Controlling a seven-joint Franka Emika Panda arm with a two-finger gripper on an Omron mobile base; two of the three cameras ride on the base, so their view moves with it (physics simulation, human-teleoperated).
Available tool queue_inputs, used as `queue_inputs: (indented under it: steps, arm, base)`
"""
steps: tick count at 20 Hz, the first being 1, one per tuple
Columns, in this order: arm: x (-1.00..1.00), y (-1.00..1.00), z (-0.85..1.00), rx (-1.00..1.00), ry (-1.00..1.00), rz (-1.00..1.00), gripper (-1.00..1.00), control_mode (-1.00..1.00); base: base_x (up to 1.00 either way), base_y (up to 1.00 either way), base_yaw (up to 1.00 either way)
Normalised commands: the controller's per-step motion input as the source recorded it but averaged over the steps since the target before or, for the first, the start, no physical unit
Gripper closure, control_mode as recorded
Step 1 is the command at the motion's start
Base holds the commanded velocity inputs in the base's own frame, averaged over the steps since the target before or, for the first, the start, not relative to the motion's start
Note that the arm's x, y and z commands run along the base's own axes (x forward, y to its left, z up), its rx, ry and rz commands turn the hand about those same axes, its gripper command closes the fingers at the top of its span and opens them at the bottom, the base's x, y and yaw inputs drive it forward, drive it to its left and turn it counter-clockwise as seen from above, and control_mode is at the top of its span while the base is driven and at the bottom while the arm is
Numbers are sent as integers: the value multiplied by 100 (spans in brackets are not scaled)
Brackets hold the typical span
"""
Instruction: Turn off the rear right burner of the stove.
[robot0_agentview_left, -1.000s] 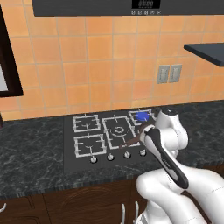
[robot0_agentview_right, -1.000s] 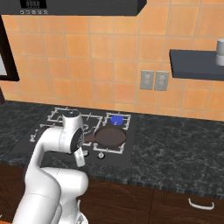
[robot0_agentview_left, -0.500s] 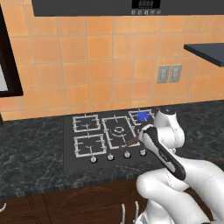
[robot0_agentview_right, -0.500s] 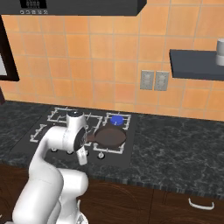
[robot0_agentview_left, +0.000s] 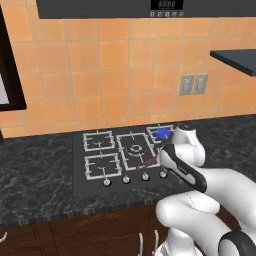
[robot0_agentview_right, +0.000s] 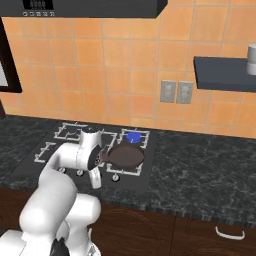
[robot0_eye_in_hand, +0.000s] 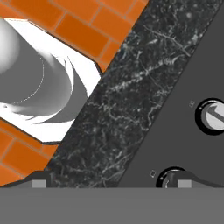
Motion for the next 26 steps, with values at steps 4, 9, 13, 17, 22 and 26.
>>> queue_inputs:
  steps: [4,9,13,17,22,26]
  arm:
    - [17,0,-2,0,2,-3,-100,-100]
    - [20,0,-3,1,5,-3,-100,-100]
    - [18,0,-19,1,9,-2,-100,-100]
    - [14,2,-21,1,7,-2,-100,-100]
    - [5,1,-1,1,2,-3,-100,-100]
    - [13,2,-3,1,6,-4,-100,-100]
  base:
    - [0,0,0]
    - [0,0,0]
    - [0,0,0]
    - [0,0,0]
    - [0,0,0]
    - [0,0,0]
